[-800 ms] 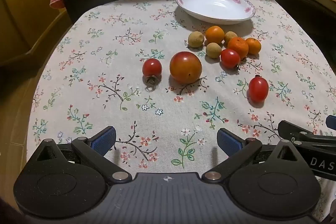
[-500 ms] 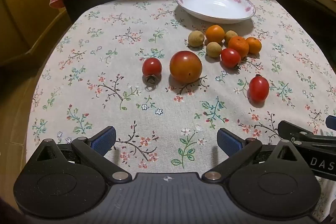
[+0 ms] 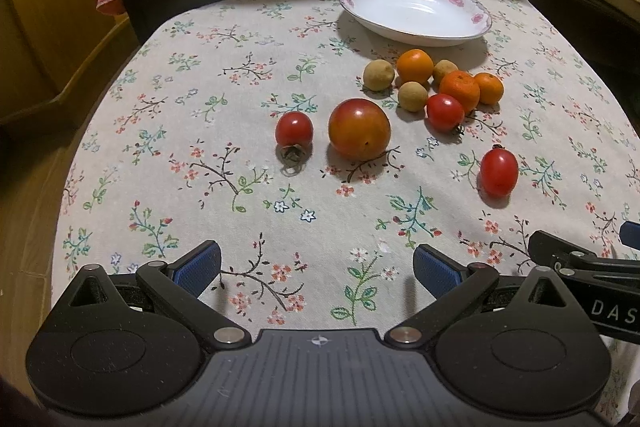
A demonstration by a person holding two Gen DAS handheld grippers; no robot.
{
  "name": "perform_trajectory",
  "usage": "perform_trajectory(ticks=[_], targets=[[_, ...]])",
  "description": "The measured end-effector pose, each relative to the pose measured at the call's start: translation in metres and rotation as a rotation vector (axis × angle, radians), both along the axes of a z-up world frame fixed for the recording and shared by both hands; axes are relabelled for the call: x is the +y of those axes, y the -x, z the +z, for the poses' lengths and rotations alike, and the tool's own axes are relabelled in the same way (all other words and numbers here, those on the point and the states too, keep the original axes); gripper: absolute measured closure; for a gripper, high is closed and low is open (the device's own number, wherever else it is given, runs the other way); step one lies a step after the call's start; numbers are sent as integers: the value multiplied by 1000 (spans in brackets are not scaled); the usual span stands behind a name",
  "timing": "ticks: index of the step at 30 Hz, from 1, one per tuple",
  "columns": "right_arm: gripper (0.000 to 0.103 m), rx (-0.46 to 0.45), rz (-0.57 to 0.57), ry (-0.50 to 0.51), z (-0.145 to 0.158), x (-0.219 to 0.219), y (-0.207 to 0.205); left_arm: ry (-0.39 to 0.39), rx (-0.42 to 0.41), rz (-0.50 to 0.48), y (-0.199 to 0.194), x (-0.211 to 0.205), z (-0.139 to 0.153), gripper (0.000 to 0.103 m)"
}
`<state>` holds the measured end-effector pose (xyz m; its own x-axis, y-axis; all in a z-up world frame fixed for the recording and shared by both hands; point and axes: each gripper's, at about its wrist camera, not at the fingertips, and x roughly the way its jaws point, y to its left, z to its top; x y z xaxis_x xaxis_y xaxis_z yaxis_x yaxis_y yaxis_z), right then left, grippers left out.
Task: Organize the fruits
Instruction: 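Move both grippers open toward the red tomatoes on the cloth, then close the right gripper on a red tomato while the left gripper grasps the large red tomato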
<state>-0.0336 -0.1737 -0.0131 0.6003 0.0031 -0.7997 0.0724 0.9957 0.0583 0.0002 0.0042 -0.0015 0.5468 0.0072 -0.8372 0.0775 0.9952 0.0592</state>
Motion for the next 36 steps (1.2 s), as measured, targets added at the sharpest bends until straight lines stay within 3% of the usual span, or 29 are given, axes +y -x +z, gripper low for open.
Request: perform_trajectory(ticks=[15,25,29,33,36], targets=[[8,-30,78,-20,8,10,-20,-6,0,22,-12,9,3,0],[21,-27,132,-48,7,17,-38,-7,-16,30,-19,13,1,0],[40,-15,152,-60,5,19,-48,1,-36,20,-21,14,1,0],[42,6,160,-61,0,20,-55,-7,-51,14,-22,13,1,0],[59,26,177,-58,-5,21,-60,7,-56,3,-24,14,1,0]])
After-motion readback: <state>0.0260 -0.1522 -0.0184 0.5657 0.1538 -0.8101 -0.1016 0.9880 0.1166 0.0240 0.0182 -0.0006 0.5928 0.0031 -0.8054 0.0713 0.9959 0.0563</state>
